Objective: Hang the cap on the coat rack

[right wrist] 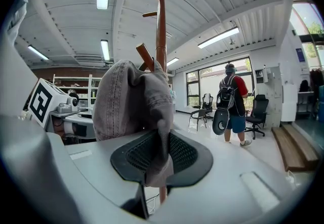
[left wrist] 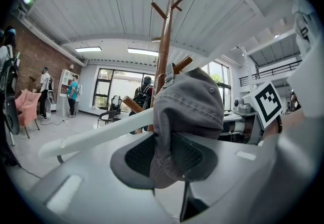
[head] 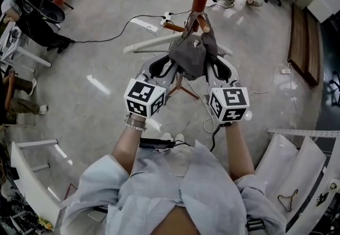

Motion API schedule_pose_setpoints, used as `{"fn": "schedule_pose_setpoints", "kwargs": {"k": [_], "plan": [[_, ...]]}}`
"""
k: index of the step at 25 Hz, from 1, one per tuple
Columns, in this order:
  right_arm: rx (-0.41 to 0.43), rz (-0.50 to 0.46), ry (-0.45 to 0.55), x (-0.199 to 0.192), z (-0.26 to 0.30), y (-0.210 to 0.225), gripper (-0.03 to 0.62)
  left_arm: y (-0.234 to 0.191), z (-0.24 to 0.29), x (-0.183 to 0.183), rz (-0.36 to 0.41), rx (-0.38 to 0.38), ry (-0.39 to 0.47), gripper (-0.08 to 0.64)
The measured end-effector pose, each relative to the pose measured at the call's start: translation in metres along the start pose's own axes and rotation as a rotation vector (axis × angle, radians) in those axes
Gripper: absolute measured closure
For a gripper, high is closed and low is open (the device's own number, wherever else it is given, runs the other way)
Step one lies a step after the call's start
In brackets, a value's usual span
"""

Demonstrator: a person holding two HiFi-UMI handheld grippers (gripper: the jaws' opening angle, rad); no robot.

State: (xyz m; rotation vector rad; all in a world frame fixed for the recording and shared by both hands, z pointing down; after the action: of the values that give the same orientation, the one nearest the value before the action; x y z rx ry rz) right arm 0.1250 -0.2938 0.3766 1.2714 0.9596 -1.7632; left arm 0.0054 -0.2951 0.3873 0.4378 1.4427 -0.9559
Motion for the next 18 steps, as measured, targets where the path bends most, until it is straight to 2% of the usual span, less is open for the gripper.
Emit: {"fn": "schedule_pose_setpoints", "kwargs": {"k": [7, 18], "plan": [[-0.010, 0.006, -0.026, -0.013, 0.007, 0.002, 0.523, -0.003, 0.006, -0.011, 0.011, 0.002, -0.030, 0.459], [-0.036, -0.022, -0.012, -0.015, 0.016, 0.006, 0.520, -0.008, 0.014, -0.013, 0.016, -0.010, -0.024, 0.458]]}}
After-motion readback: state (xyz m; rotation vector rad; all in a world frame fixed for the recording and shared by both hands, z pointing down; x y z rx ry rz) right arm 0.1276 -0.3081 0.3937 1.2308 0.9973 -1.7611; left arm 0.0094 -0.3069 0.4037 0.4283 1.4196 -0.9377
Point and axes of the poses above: the fingertips, and each gripper's own axes: z forward along the fingers, y to its right, x out of its top, the point moved 1 cm from there along -z, backward along the fingers, and after that the axes turned 9 degrees about -z, right-handed, at the moved point
